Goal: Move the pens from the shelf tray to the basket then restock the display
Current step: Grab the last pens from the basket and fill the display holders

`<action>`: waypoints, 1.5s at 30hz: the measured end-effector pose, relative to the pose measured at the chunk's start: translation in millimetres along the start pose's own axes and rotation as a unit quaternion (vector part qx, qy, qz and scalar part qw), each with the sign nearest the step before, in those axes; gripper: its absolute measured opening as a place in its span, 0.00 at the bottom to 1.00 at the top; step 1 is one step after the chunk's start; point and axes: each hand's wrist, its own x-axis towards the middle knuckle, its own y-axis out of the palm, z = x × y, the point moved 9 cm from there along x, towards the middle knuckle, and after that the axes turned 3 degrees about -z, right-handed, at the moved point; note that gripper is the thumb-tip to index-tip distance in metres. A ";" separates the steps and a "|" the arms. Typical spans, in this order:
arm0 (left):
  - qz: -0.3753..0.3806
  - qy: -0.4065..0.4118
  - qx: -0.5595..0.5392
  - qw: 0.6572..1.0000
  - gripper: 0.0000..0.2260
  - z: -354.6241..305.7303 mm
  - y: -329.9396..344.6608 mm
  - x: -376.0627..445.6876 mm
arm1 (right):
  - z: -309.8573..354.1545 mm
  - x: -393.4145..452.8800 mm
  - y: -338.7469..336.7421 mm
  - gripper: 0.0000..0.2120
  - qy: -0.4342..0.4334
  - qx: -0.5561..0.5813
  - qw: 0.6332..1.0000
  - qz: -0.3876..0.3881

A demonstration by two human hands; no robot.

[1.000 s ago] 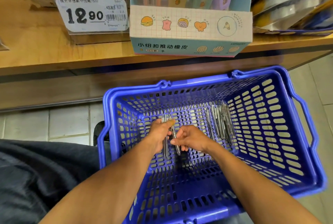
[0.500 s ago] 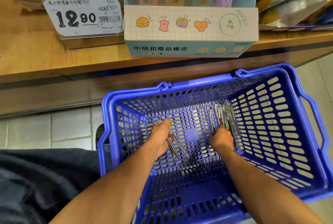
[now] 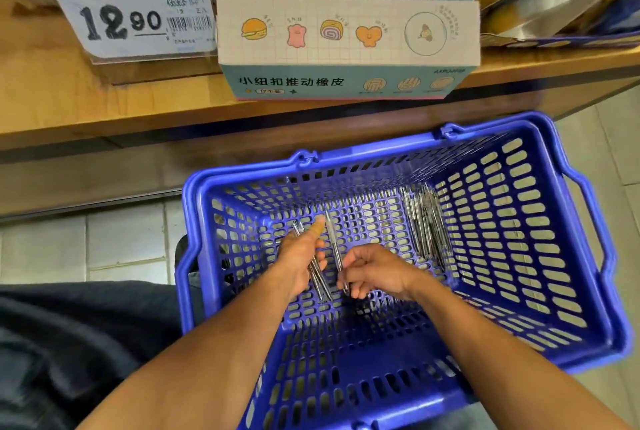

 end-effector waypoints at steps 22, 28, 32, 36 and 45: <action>0.020 0.019 0.037 0.999 0.07 1.3 2.0 -2.7 | -82.5 -30.4 -176.5 0.10 0.149 -0.324 0.825 -0.439; 0.017 0.011 0.026 0.999 0.12 3.2 1.5 -3.0 | -76.6 -26.0 -174.0 0.06 0.200 -0.370 0.803 -0.423; 0.011 0.012 0.012 1.000 0.18 2.1 -0.5 -1.9 | -61.8 -24.2 -160.1 0.06 0.125 -0.248 0.873 -0.401; 0.025 0.015 0.012 1.000 0.31 1.9 2.9 -2.1 | -19.2 -6.7 -92.6 0.06 -0.009 -0.162 0.960 -0.228; 0.083 0.030 -0.037 0.995 0.46 -5.2 16.3 -7.2 | 25.3 3.2 -6.1 0.11 -0.096 -0.044 0.984 -0.143</action>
